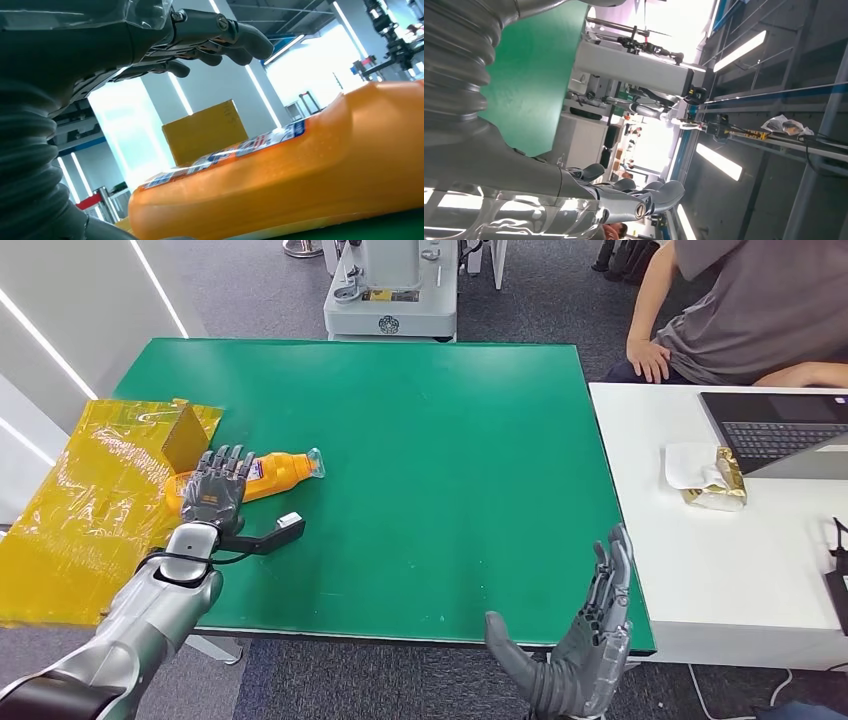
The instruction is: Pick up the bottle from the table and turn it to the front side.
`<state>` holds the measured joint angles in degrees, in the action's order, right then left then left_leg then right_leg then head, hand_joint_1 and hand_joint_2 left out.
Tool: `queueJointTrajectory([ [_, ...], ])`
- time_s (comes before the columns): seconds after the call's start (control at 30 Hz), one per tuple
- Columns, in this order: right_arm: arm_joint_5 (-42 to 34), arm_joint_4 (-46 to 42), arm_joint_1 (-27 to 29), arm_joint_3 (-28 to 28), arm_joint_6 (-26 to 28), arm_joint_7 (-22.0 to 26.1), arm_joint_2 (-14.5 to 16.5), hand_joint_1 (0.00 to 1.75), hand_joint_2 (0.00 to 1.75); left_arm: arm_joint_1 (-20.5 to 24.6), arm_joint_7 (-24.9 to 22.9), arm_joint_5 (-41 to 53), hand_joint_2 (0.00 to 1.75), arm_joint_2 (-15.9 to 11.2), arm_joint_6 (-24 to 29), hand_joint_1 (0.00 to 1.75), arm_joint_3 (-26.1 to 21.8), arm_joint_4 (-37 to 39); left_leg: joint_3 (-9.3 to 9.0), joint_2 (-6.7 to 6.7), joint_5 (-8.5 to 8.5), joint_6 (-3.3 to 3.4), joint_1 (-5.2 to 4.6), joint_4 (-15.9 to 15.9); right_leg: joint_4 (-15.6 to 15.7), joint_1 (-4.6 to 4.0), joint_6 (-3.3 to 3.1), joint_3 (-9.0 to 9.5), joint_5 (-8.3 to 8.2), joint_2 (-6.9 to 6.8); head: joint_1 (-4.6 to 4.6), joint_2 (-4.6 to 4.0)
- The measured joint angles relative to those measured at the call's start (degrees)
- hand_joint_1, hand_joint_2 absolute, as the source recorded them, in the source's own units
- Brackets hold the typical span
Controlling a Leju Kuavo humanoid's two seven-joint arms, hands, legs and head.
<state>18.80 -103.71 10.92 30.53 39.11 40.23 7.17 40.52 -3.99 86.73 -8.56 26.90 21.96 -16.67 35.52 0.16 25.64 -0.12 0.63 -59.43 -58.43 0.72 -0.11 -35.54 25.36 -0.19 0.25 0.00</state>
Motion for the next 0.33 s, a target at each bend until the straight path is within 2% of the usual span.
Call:
queueJointTrajectory([
  [0.1,-0.2,0.1,0.0,0.0,0.0,0.0,0.0,0.00,1.75,-0.1,-1.4,-0.1,1.75,-0.1,2.7,0.00,-0.3,0.0,0.01,0.00,0.00,0.00,0.00,0.0,0.0,0.00,0.00,0.00,0.00,0.00,0.01,0.00],
  [0.2,-0.8,0.4,-0.1,0.0,0.0,0.0,0.0,0.00,1.75,-1.3,-1.5,-0.2,1.75,-0.1,9.8,0.00,-2.3,-2.2,0.00,0.01,0.00,0.00,-0.01,0.0,0.0,0.01,0.00,0.00,0.00,0.01,0.00,0.00],
  [0.23,-1.1,0.6,-0.2,0.1,0.0,0.0,0.0,0.00,1.75,-2.3,-0.5,-0.2,1.75,0.0,11.4,0.00,-3.7,-4.4,-0.01,0.02,0.01,-0.01,-0.01,0.0,0.0,0.01,0.00,-0.01,0.00,0.03,0.01,0.00],
  [0.33,-1.8,1.1,-0.7,0.3,0.0,0.0,0.0,0.00,1.75,-6.1,7.1,-0.5,1.75,1.0,12.8,0.00,-9.4,-14.3,-0.01,0.06,0.01,-0.01,-0.01,0.0,0.0,0.01,0.00,-0.05,0.00,0.08,0.00,0.00],
])
